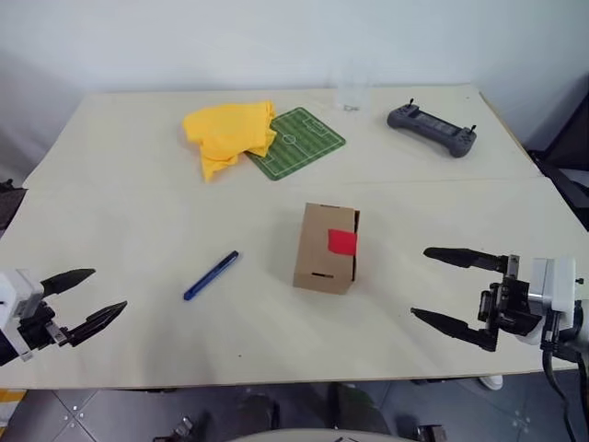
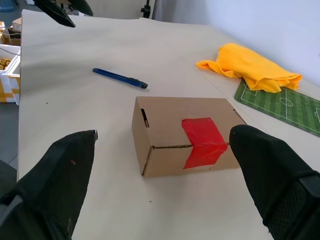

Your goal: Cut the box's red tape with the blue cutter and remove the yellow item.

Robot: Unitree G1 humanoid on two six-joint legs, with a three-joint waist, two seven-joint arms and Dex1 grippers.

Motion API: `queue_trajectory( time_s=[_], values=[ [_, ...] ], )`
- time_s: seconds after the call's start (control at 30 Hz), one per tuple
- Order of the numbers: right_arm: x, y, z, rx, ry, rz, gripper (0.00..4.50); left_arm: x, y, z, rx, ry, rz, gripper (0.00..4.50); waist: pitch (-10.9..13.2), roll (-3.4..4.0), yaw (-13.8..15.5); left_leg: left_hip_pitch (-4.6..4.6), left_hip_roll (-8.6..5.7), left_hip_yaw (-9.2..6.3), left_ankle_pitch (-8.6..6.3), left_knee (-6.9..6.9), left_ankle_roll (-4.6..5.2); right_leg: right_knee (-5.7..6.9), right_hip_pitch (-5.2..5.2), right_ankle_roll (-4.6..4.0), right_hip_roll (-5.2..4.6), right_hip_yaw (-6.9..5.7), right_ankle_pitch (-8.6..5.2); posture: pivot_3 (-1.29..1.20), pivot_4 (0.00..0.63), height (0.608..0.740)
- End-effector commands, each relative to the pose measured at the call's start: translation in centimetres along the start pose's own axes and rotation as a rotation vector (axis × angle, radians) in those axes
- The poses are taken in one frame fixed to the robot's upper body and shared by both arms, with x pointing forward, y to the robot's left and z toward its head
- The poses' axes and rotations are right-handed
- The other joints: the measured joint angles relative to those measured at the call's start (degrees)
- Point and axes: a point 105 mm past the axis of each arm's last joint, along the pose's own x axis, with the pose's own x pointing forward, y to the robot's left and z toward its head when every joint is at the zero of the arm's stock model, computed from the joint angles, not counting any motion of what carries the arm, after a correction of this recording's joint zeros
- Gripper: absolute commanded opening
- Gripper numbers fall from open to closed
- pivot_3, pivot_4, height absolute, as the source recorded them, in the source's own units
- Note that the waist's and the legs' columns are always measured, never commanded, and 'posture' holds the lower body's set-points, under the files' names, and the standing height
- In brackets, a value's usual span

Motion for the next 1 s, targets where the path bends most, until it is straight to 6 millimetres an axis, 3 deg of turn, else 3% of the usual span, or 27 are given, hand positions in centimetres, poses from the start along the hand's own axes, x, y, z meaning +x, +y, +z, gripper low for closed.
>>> queue_trajectory(
  time_s=[0.03,0.17,0.37,0.47,0.53,0.6,0.63,0.8,1.0],
  values=[
    [0.4,-0.3,0.1,0.006,-0.009,-0.015,4.50,1.8,-1.3,0.9,-0.016,-0.028,-0.081,4.48,0.00,0.01,0.00,-0.01,0.03,0.00,0.01,-0.02,-0.08,0.00,-0.03,-0.03,0.03,-0.02,-0.01,0.00,0.150,0.740],
    [1.3,-0.9,-1.5,0.036,0.069,-0.061,4.50,6.0,-3.4,2.6,0.004,-0.066,-0.254,4.48,-0.01,-0.01,0.23,-0.04,0.09,-0.05,-0.01,0.00,-0.15,0.01,-0.04,-0.06,0.07,-0.10,-0.04,0.00,0.150,0.740],
    [3.7,-2.5,-4.8,0.054,0.212,-0.146,2.59,13.6,-5.6,5.7,0.134,-0.104,-0.435,2.70,-0.03,0.00,-0.01,-0.09,-0.05,-0.05,0.06,0.10,-0.20,0.14,-0.12,-0.02,0.04,-0.12,-0.01,0.00,0.150,0.740],
    [5.5,-3.7,-6.3,0.036,0.267,-0.173,1.52,18.2,-7.9,7.0,0.241,-0.114,-0.522,1.72,-0.03,0.00,-0.18,-0.09,-0.04,0.14,0.09,0.08,-0.21,0.26,-0.25,-0.02,0.18,-0.30,-0.01,0.00,0.150,0.740],
    [6.7,-4.6,-7.0,0.042,0.287,-0.188,0.81,19.9,-9.8,6.8,0.285,-0.089,-0.603,1.05,-0.03,-0.01,-0.30,-0.13,-0.05,0.30,0.12,0.11,-0.17,0.36,-0.37,0.01,0.19,-0.28,0.00,0.00,0.150,0.740],
    [7.7,-5.0,-7.6,0.060,0.300,-0.187,0.11,20.4,-11.1,6.4,0.303,-0.066,-0.676,0.43,-0.04,-0.03,-0.74,-0.25,0.01,0.50,0.12,0.11,-0.15,0.57,-0.65,0.02,0.27,-0.07,0.01,0.00,0.150,0.740],
    [8.3,-5.2,-7.8,0.063,0.304,-0.175,0.00,20.5,-11.7,6.2,0.300,-0.062,-0.709,0.10,-0.04,-0.04,-1.01,-0.31,0.02,0.59,0.12,0.08,-0.15,0.60,-0.80,0.02,0.30,0.02,0.01,0.00,0.150,0.740],
    [11.5,-5.8,-7.7,0.077,0.272,-0.097,0.00,20.7,-14.4,6.6,0.251,-0.104,-0.809,0.05,-0.04,-0.03,-1.58,-0.57,0.30,0.69,0.08,0.16,-0.22,0.57,-1.09,0.02,0.60,0.10,0.01,0.00,0.150,0.740],
    [13.4,-6.6,-7.9,0.067,0.264,0.024,0.00,20.9,-16.9,7.1,0.152,-0.162,-0.829,0.05,-0.04,-0.03,-1.39,-0.59,0.31,0.72,0.05,0.45,-0.21,0.70,-1.06,0.02,0.70,0.13,0.01,0.00,0.150,0.740]
  ],
)
